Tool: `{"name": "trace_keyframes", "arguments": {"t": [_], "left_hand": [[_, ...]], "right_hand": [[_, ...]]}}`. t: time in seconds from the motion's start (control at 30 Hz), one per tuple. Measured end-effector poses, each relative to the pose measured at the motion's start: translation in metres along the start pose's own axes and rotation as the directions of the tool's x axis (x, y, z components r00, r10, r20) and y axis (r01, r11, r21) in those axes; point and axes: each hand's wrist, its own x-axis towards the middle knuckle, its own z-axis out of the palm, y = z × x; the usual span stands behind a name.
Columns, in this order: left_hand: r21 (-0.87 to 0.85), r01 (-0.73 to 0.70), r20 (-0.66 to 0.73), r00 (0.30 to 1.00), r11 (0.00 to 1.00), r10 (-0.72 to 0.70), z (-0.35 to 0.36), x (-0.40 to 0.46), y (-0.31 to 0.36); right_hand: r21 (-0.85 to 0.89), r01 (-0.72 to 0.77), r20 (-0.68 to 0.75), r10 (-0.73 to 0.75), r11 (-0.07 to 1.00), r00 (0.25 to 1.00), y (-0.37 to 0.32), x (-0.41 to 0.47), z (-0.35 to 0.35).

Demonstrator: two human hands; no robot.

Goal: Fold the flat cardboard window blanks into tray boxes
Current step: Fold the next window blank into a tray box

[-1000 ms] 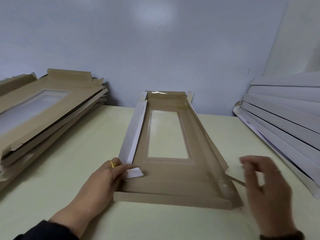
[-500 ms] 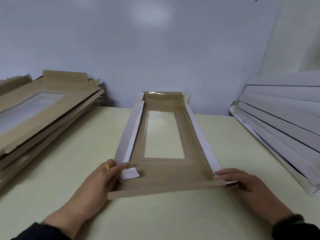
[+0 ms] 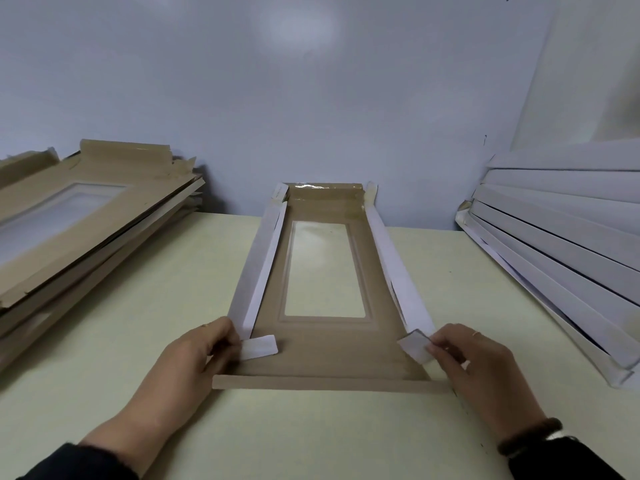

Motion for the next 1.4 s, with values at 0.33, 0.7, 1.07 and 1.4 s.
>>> {"name": "trace_keyframes", "arguments": {"t": [0.33,0.7,1.07,1.4], "left_hand": [[-0.027,-0.058,0.051,0.997,0.998,0.060,-0.016,-0.011,-0.004],[-0.069,-0.055,0.219,0.973,0.996,0.069,-0.023,-0.011,-0.010],[-0.031,-0.043,-0.067,0.997,0.999,0.041,-0.004,-0.005,0.005],[-0.296,0.140,-0.110,0.978,0.945,-0.179,0.005,0.010,0.012]], "right_hand": [[-0.136,0.318,0.308,-0.265,0.938,0.914,0.006,-0.010,-0.011],[-0.002,0.266,0.371,-0.247,0.964,0.895,0.007,-0.013,-0.008],[0.316,-0.119,0.173,0.066,0.941,0.983,-0.004,0.002,0.007],[0.538,-0.335,0.180,0.283,0.774,0.942,-0.008,0.014,0.023]]}}
